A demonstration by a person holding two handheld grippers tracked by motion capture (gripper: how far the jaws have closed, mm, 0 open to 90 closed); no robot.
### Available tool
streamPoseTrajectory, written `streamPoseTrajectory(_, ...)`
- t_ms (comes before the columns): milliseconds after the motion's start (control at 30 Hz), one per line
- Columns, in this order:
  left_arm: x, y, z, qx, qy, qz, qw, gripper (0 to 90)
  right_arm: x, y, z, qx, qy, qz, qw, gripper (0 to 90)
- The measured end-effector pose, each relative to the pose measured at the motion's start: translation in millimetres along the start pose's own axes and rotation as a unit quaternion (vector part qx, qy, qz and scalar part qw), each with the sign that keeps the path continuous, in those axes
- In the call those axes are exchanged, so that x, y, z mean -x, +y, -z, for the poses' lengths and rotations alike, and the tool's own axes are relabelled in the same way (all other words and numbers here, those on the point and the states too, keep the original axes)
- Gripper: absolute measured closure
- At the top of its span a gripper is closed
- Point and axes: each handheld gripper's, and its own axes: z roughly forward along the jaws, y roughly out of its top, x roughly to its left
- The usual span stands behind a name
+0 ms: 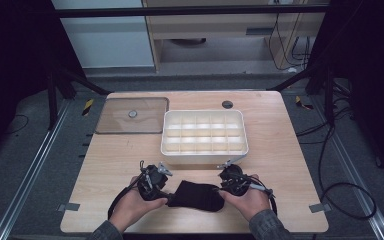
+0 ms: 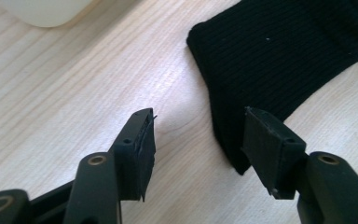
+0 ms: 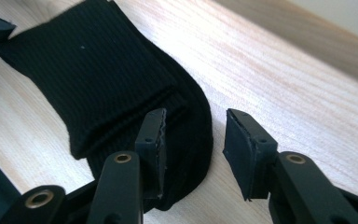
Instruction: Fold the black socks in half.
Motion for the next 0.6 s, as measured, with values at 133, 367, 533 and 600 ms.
streamPoseTrajectory(133, 2.9, 1.2, -3.1, -0.008, 0.0, -0.006, 1.0, 47.0, 2.1, -2.8, -5.2, -0.01, 0.007, -0.001, 0.9999, 67.0)
streamPoseTrajectory(367, 4.1, 0.2, -9.0, -0.013, -0.006, -0.006, 0.9999, 50.3, 4.3, -6.1, -6.5, -0.015, 0.004, -0.001, 0.9999, 67.7)
streamPoseTrajectory(533, 6.6, -0.6, -12.0, -0.016, -0.009, -0.009, 0.9998, 52.0, 1.9, -6.6, -7.2, -0.023, 0.007, 0.001, 0.9997, 77.4)
streamPoseTrajectory(600, 6.9, -1.0, -14.1, -0.018, -0.015, -0.01, 0.9997, 54.0, 0.0, -5.7, -7.3, -0.024, 0.005, 0.016, 0.9996, 85.0)
